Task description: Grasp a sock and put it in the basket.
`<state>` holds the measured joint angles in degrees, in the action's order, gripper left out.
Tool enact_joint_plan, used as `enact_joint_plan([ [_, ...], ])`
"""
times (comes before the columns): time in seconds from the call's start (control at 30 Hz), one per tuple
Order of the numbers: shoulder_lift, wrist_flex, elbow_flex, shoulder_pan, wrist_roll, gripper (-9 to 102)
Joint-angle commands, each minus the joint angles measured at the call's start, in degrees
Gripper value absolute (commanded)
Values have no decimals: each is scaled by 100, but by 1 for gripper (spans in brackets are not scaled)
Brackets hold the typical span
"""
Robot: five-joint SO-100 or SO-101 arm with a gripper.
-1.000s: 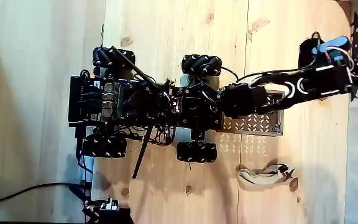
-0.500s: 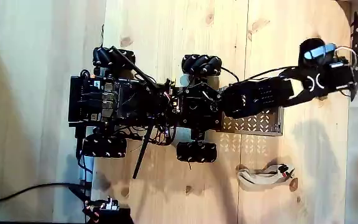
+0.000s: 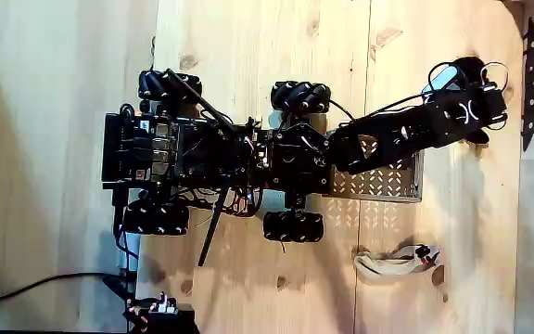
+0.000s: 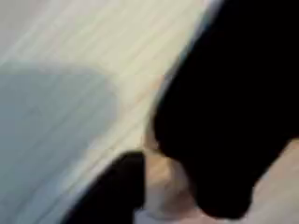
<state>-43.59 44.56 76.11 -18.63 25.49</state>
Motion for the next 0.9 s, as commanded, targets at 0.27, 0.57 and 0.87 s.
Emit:
enact_joint_plan([
  [0.27,343,-1441,-114,-352,-1055,56],
  [0.57,826,-1881,-176,-387,-1283,42],
  [0.87,1521,-439,-1714,-114,-2118,39],
])
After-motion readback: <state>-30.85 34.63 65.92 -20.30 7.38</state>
